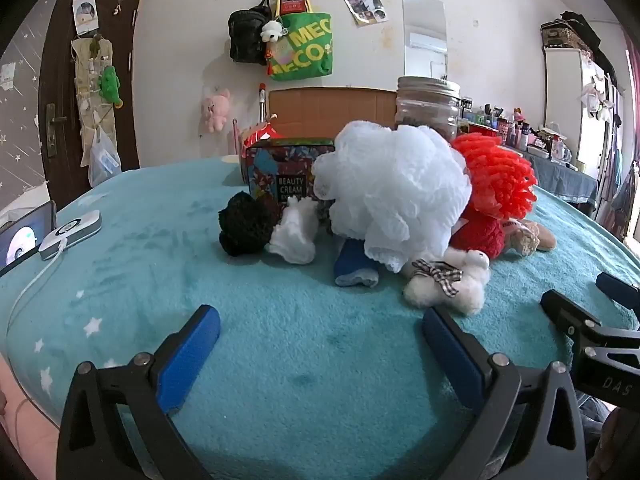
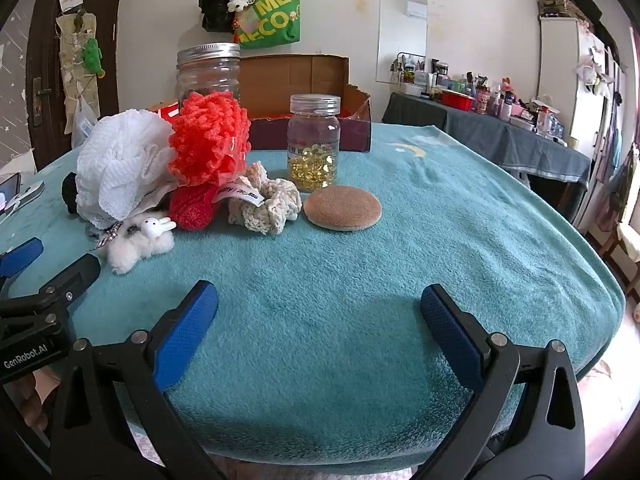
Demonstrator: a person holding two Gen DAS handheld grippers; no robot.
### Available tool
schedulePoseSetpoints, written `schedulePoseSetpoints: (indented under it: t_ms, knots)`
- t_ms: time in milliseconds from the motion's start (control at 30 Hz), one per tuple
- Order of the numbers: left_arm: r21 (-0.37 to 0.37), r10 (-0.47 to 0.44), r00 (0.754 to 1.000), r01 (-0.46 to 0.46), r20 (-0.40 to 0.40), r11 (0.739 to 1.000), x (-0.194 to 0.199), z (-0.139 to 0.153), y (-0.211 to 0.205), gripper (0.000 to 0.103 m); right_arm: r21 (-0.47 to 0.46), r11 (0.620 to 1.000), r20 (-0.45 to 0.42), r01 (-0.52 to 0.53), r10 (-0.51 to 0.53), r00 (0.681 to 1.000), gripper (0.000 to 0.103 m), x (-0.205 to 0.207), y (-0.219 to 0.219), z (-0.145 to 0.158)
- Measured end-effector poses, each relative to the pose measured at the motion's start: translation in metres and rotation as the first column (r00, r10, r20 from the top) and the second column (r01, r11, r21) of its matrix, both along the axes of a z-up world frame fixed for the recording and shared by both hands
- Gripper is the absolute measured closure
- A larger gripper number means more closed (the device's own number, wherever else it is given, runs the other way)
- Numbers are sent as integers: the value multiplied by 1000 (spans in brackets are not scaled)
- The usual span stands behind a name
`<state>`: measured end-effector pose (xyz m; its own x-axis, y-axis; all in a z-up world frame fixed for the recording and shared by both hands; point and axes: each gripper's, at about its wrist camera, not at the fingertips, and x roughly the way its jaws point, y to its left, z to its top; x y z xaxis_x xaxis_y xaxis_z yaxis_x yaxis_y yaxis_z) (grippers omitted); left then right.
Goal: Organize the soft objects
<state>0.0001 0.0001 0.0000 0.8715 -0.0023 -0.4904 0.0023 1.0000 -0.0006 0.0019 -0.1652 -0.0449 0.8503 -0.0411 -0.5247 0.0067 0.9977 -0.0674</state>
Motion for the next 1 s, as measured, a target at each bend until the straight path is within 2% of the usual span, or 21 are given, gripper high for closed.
schedulePoseSetpoints:
  t_ms: [1000]
  knots:
    - [1, -1, 1000, 1, 0, 1000, 0, 1, 0, 0, 4, 1000, -2, 0, 0, 1000, 0, 1, 0, 0]
